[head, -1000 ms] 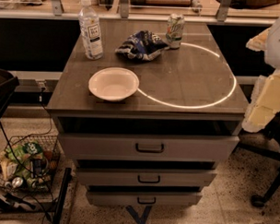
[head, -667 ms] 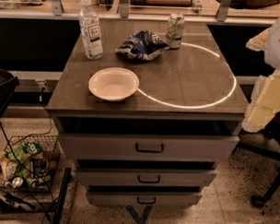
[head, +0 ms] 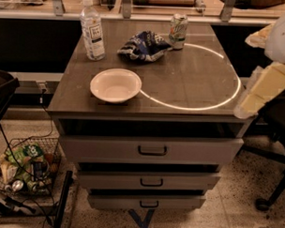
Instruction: Place 7up can into paper bowl
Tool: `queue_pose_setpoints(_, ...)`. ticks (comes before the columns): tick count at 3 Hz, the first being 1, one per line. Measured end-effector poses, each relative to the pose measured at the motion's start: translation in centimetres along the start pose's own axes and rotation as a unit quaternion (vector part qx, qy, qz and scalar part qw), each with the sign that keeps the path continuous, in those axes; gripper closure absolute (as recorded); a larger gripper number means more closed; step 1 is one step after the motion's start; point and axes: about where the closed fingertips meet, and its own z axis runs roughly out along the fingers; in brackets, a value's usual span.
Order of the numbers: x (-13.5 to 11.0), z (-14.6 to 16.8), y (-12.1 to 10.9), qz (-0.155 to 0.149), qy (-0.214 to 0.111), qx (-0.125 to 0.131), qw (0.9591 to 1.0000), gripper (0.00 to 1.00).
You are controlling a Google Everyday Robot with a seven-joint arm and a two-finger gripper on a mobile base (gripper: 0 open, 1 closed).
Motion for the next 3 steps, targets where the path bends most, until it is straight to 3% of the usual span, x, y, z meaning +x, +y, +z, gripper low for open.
queue_pose_setpoints(1, 0.7, 1.0, -1.4, 0.038, -0.063, -0.005, 0.9972, 0.00)
queue_pose_setpoints(2, 1.3, 1.3, -3.1, 0.073, -0.141, -0.001, 0.9873, 0.00)
queue_pose_setpoints(3, 0.8, 1.0, -4.8, 0.093, -0.224, 0.010, 0.9700, 0.00)
